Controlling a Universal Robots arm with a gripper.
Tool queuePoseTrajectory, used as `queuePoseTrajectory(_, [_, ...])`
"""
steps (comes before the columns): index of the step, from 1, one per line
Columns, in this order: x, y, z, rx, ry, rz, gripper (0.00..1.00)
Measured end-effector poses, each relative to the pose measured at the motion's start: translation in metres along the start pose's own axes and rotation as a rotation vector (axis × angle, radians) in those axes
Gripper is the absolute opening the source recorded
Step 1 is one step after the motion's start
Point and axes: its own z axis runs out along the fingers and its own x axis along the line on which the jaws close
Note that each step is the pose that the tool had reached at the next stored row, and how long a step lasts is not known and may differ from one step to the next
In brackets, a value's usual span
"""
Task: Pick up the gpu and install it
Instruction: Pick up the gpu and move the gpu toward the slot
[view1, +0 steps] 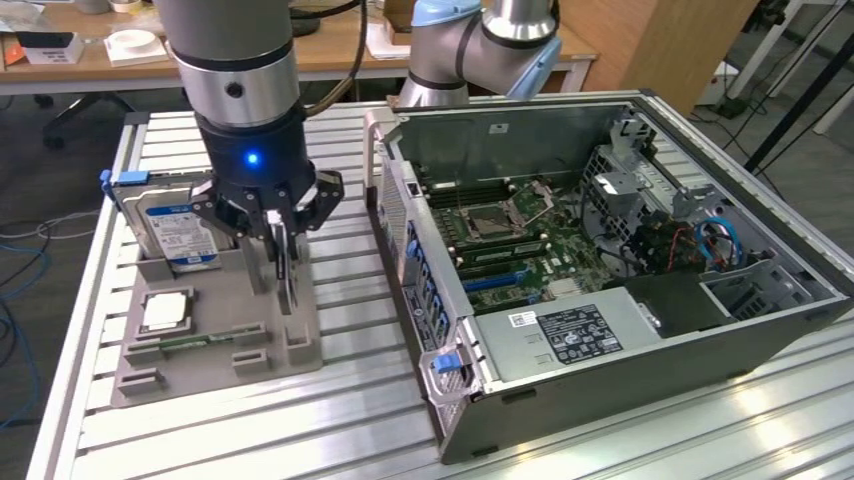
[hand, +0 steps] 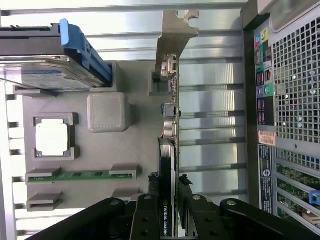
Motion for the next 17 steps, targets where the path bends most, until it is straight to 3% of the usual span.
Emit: queuePoseTrajectory(17, [0.0, 0.0008, -0.0174, -0.0001, 0.0, 0.0, 0.26])
